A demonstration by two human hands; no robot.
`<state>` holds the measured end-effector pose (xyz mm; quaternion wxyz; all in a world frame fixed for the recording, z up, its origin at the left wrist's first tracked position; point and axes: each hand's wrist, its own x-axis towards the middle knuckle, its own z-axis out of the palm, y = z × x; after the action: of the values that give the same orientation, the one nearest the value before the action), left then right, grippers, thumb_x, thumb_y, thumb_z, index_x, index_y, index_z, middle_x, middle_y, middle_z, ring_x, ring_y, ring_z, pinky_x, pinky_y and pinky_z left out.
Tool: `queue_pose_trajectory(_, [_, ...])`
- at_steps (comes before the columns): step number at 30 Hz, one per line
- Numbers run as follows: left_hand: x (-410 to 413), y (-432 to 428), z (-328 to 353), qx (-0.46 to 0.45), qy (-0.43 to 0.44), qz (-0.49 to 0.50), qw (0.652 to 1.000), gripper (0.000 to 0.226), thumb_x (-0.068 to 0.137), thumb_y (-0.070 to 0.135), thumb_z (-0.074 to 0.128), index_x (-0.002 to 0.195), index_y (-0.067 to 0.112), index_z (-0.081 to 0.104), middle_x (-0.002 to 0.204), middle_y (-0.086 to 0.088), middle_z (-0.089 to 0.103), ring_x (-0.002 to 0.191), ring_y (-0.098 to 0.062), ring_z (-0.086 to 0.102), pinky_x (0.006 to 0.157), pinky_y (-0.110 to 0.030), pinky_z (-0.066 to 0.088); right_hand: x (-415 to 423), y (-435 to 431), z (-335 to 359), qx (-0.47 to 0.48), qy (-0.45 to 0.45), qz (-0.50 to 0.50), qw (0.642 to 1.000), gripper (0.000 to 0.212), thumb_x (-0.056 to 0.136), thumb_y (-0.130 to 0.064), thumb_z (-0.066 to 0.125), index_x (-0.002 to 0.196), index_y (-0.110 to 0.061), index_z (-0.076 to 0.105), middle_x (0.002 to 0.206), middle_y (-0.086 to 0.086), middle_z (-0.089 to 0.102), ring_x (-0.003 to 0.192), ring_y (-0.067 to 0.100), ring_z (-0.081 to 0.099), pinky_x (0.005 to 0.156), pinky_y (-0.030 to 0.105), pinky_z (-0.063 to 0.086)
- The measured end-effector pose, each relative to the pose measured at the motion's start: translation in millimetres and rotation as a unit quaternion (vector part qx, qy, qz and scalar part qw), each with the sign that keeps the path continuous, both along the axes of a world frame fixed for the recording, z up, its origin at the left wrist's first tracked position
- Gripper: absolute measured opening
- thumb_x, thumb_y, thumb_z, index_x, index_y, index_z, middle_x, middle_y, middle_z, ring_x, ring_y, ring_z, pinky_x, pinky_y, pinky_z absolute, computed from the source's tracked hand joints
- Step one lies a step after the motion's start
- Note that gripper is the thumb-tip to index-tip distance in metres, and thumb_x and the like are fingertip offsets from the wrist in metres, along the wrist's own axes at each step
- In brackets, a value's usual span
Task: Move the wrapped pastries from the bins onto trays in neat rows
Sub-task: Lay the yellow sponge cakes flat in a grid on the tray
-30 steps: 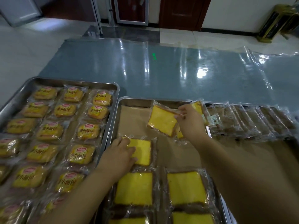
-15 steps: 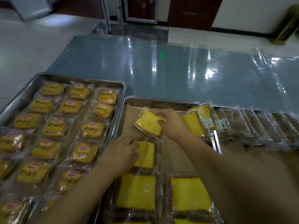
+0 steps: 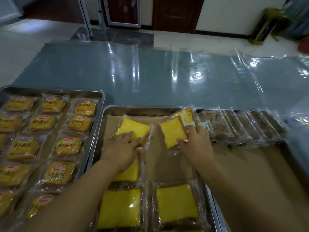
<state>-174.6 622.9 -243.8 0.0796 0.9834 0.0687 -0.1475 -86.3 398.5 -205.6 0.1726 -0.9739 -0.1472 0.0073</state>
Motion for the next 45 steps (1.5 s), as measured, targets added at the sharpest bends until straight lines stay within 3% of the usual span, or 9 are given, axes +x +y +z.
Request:
queue_pose_trajectory(4, [0.8,-0.7,3.9,0.057,-0.007,0.054,0.997,0.052,0.095,0.056,0.018,0.142,0.036,0.024,0.151,-0.004,0.022,0.134,-0.029,0.023,0.108,-0.049,0.024,-4.5,-7.1,-9.6,-0.016,0.038,-0.017,0.999,0.047,0.085,-0.037,0.065,0.12,-0.011,0.048,0.122,0.011,0.046,0.113,0.029,0.044,0.091,0.037,0.041])
queue_pose_trajectory(10, [5.2,-3.4,13.3,0.047,-0.071,0.081,0.993,0.043,0.094,0.053,0.028,0.125,0.03,0.047,0.133,-0.001,0.044,0.119,-0.027,0.039,0.096,-0.048,0.035,-0.4,-15.0,-5.8,0.072,0.122,0.058,0.988,0.046,0.078,-0.015,0.073,0.122,-0.018,0.058,0.122,0.003,0.052,0.11,0.022,0.052,0.092,0.033,0.044])
queue_pose_trajectory(16, [0.6,-4.7,11.0,0.018,-0.103,0.056,0.993,0.035,0.094,0.05,0.034,0.117,0.031,0.053,0.124,0.004,0.049,0.112,-0.022,0.043,0.091,-0.042,0.038,3.2,-24.1,4.0,-0.054,0.176,0.205,0.961,0.049,0.083,-0.003,0.057,0.117,-0.038,0.062,0.124,-0.006,0.049,0.118,0.02,0.033,0.088,0.029,0.028])
queue_pose_trajectory(21, [2.2,-5.8,9.7,0.015,-0.101,0.042,0.994,0.035,0.093,0.051,0.037,0.118,0.031,0.053,0.123,0.006,0.05,0.113,-0.02,0.043,0.093,-0.041,0.037,10.1,-13.0,9.6,0.097,0.003,-0.002,0.995,0.041,0.085,-0.019,0.064,0.124,-0.011,0.054,0.123,0.013,0.048,0.117,0.03,0.037,0.096,0.041,0.039])
queue_pose_trajectory(25, [6.3,-2.8,11.3,0.014,-0.101,0.041,0.994,0.035,0.092,0.051,0.038,0.118,0.032,0.053,0.123,0.007,0.049,0.114,-0.018,0.042,0.095,-0.04,0.037,32.3,0.0,12.1,-0.03,0.047,-0.099,0.994,0.056,0.087,-0.033,0.061,0.13,-0.005,0.038,0.132,0.018,0.042,0.121,0.034,0.035,0.096,0.042,0.035])
queue_pose_trajectory(29, [9.4,4.3,10.0,0.008,-0.072,0.039,0.997,0.038,0.093,0.048,0.039,0.127,0.033,0.048,0.132,0.006,0.043,0.122,-0.019,0.037,0.101,-0.042,0.035,50.2,12.0,15.8,-0.049,0.091,-0.134,0.986,0.044,0.086,-0.019,0.062,0.124,-0.009,0.042,0.128,0.013,0.05,0.121,0.034,0.042,0.093,0.046,0.04])
queue_pose_trajectory(36, [6.1,12.8,3.8,-0.01,-0.049,0.031,0.998,0.045,0.095,0.048,0.035,0.139,0.037,0.034,0.149,0.006,0.026,0.135,-0.018,0.023,0.11,-0.042,0.025,45.2,25.2,18.3,0.048,-0.128,0.146,0.98,0.043,0.074,0.012,0.054,0.105,-0.015,0.068,0.106,0.003,0.063,0.107,0.028,0.046,0.084,0.037,0.032])
queue_pose_trajectory(40, [0.0,15.4,1.9,-0.025,-0.069,0.041,0.996,0.043,0.096,0.044,0.035,0.138,0.034,0.038,0.149,0.006,0.029,0.135,-0.017,0.023,0.11,-0.04,0.025,32.5,19.8,7.9,-0.103,0.005,0.261,0.96,0.04,0.076,-0.003,0.057,0.103,-0.032,0.066,0.116,-0.01,0.053,0.118,0.018,0.034,0.086,0.035,0.012])
queue_pose_trajectory(45, [-6.1,16.4,-2.7,-0.022,-0.06,0.046,0.997,0.045,0.098,0.045,0.029,0.141,0.034,0.033,0.153,0.004,0.02,0.139,-0.02,0.013,0.113,-0.045,0.022,8.2,22.2,-13.3,-0.132,0.062,0.268,0.952,0.049,0.09,-0.041,0.05,0.137,-0.032,0.039,0.146,-0.002,0.032,0.136,0.021,0.022,0.109,0.043,0.015])
